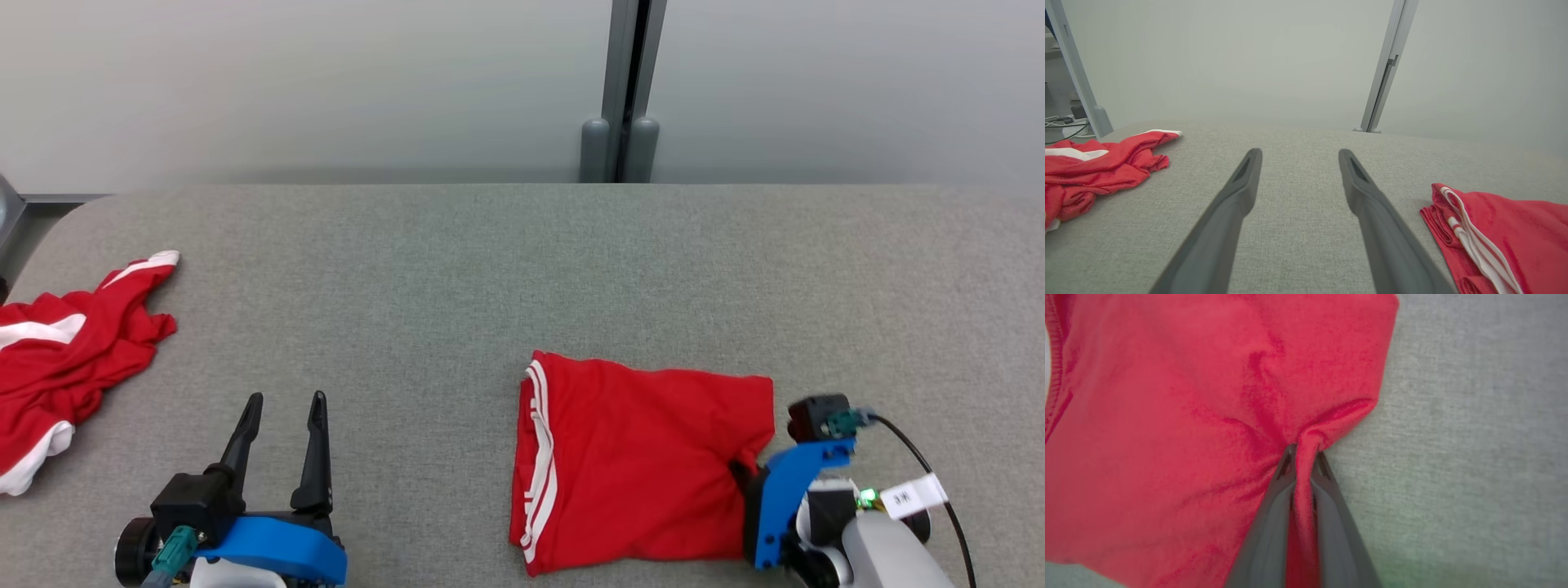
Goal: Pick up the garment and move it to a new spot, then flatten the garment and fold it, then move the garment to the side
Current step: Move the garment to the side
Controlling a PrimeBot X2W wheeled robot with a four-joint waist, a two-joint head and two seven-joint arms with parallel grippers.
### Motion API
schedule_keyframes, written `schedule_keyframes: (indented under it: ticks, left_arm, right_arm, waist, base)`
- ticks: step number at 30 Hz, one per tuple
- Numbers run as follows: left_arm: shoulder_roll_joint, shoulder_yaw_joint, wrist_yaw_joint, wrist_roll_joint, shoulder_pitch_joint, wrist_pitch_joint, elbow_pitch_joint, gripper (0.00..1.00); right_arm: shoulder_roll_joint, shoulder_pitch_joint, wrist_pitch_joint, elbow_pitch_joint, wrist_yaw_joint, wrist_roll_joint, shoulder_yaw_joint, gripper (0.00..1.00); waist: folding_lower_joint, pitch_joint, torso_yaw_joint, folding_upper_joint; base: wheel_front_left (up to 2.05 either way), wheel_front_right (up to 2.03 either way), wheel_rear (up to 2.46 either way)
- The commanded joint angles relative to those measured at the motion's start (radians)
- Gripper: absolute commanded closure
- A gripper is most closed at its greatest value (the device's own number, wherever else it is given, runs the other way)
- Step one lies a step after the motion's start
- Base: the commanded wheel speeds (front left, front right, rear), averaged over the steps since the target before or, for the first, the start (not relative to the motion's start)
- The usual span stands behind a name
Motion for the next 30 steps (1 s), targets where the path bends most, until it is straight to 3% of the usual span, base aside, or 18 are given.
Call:
schedule_keyframes:
  ticks: [1,6,14,21,26,30]
  left_arm:
    - [0.000,0.000,0.000,0.003,-0.010,-0.004,-0.006,0.00]
    - [-0.004,0.005,-0.001,0.008,-0.032,-0.004,-0.035,0.00]
    - [-0.005,0.008,-0.011,0.037,-0.108,-0.004,-0.093,0.00]
    - [0.013,0.009,-0.019,0.066,-0.188,-0.004,-0.129,0.00]
    - [0.038,-0.001,-0.022,0.089,-0.244,-0.004,-0.145,0.00]
    - [0.055,-0.008,-0.024,0.099,-0.275,-0.003,-0.158,0.00]
  right_arm:
    - [0.001,-0.024,-0.001,0.003,0.000,-0.016,0.006,1.00]
    - [-0.091,-0.148,0.028,-0.066,0.000,-0.080,0.080,1.00]
    - [-0.319,-0.399,0.002,-0.129,0.000,-0.081,0.170,1.00]
    - [-0.456,-0.541,-0.063,-0.095,0.000,-0.110,0.084,1.00]
    - [-0.512,-0.576,-0.109,-0.064,0.000,-0.139,0.015,1.00]
    - [-0.522,-0.590,-0.158,-0.050,0.000,-0.176,-0.036,1.00]
  waist:
    - [0.0001,0.004,-0.003,0.0001]
    - [0.0001,0.056,-0.033,0.0001]
    - [0.0001,0.202,-0.087,0.0001]
    - [0.0001,0.327,-0.144,0.0001]
    - [0.0001,0.388,-0.183,0.0001]
    - [0.0001,0.417,-0.205,0.0001]
  base:
    - [0.00,0.00,0.00]
    - [0.00,0.00,0.00]
    - [0.00,0.00,0.00]
    - [0.00,0.00,0.00]
    - [0.00,0.00,0.00]
    - [0.00,0.00,0.00]
